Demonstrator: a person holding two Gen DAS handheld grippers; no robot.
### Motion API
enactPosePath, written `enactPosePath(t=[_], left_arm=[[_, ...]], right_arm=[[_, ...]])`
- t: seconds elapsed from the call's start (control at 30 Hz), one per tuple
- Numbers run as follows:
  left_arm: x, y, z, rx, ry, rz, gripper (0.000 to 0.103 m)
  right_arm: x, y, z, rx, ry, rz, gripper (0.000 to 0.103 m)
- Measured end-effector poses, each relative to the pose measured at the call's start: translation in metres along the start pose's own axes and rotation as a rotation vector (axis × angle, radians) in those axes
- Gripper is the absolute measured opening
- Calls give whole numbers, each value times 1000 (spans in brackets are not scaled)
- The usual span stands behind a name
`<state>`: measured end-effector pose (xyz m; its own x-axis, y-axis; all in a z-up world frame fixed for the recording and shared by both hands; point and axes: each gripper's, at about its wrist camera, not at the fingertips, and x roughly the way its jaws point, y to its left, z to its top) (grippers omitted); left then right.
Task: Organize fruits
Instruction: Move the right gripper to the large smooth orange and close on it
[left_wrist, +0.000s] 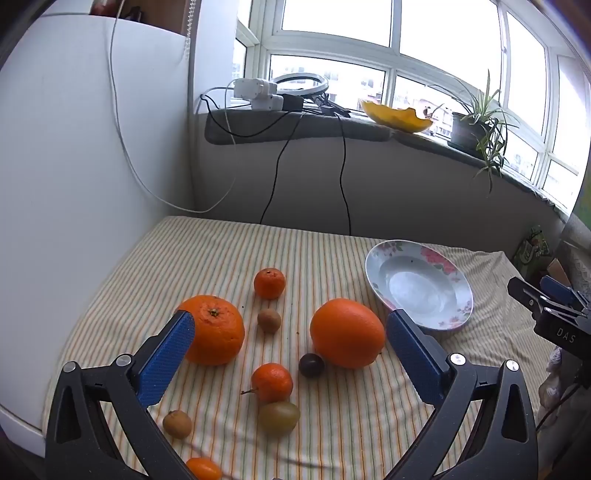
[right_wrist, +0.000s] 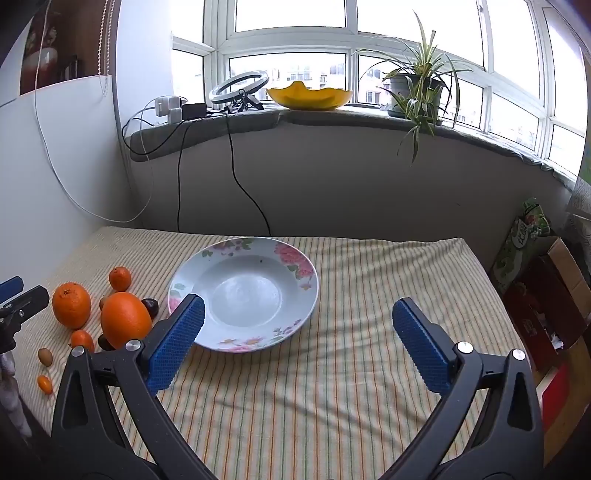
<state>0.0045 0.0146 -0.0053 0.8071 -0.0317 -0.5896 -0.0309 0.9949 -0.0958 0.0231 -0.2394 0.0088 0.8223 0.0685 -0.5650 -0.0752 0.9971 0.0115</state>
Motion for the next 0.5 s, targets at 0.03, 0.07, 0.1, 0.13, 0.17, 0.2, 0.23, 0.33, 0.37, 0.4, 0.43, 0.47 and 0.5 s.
enactPosePath(t=[0.03,0.07,0.1,0.13,0.17,0.2,0.23,0.33,0.37,0.4,0.43,0.47,0.5], left_arm=[[1,2,-1,-6,3,-3,102],[1,4,-2,-10,5,-7,100],[2,6,-2,-13,7,-10,99],[2,7,-3,-16,10,-13,97],[2,9,-4,-19,13,-15,97],[3,11,-5,-24,15,-18,96],[3,12,-5,-28,18,-22,95],[6,16,-7,-40,29,-36,90],[7,17,-8,-45,35,-45,86],[8,18,-9,-48,42,-53,85],[9,19,-9,-53,49,-62,83],[10,20,-10,-56,54,-72,82],[12,20,-11,-60,61,-82,82]], right_arm=[[1,2,0,-1,3,11,103],[2,5,0,-2,6,23,103],[9,2,3,-2,14,36,103],[9,7,2,-8,12,46,102],[7,7,0,-9,11,56,100],[6,8,-1,-8,13,63,100],[6,10,-3,-18,6,69,98],[10,18,-3,-14,29,119,94],[11,19,-3,-11,47,136,92],[12,20,-4,-8,57,154,92],[13,21,-4,4,58,179,92],[14,23,-6,2,67,199,92],[16,25,-7,1,77,222,92]])
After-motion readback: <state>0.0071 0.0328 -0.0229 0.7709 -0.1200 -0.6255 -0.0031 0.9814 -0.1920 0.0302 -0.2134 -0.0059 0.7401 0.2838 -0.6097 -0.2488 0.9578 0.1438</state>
